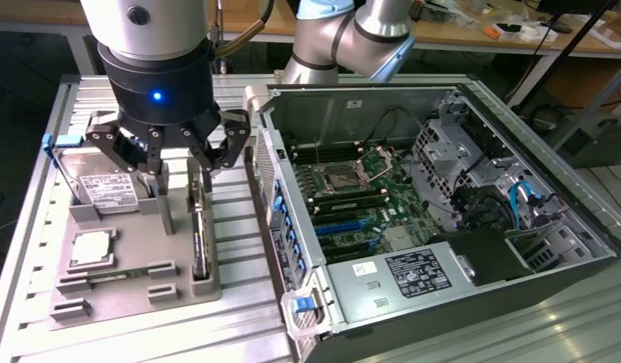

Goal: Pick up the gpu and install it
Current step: 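Pick up the gpu and move the gpu toward the slot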

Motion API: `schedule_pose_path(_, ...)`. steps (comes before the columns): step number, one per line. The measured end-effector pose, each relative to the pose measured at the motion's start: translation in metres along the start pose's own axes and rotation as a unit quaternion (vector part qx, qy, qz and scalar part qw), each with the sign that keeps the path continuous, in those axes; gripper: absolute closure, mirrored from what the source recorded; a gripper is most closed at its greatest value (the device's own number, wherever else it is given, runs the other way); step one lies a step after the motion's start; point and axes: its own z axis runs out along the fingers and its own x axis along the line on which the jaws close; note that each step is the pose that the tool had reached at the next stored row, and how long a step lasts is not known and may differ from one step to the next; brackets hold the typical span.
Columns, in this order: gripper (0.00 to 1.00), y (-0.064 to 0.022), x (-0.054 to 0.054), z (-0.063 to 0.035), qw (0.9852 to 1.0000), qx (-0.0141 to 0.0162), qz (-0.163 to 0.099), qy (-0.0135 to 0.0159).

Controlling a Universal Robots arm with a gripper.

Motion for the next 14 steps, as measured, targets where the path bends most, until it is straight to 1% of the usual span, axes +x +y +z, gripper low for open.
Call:
schedule_pose_path(1, 0.47, 0.0000, 0.0000, 0.0000, 1.0000, 0.0000, 0.000, 0.0000)
schedule_pose_path(3, 0.47, 0.0000, 0.0000, 0.0000, 1.0000, 0.0000, 0.000, 0.0000)
schedule_pose_path(4, 0.40, 0.0000, 0.0000, 0.0000, 1.0000, 0.0000, 0.000, 0.0000)
schedule_pose_path(8, 0.40, 0.0000, 0.0000, 0.0000, 1.0000, 0.0000, 0.000, 0.0000)
schedule_pose_path(14, 0.40, -0.0002, 0.0001, 0.0044, 1.0000, 0.0000, 0.000, 0.0000)
